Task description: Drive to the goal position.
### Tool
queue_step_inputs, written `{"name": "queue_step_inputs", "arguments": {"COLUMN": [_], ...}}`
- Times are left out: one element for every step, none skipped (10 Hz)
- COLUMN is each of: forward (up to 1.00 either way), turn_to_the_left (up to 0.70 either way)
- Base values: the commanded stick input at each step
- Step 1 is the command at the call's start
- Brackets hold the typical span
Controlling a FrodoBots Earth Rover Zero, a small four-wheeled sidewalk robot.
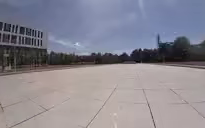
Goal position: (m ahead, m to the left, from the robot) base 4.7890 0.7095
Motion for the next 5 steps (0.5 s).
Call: {"name": "queue_step_inputs", "arguments": {"forward": [0.7, 0.7, 0.7, 0.7, 0.7], "turn_to_the_left": [0.0, 0.0, -0.09, -0.17, -0.13]}}
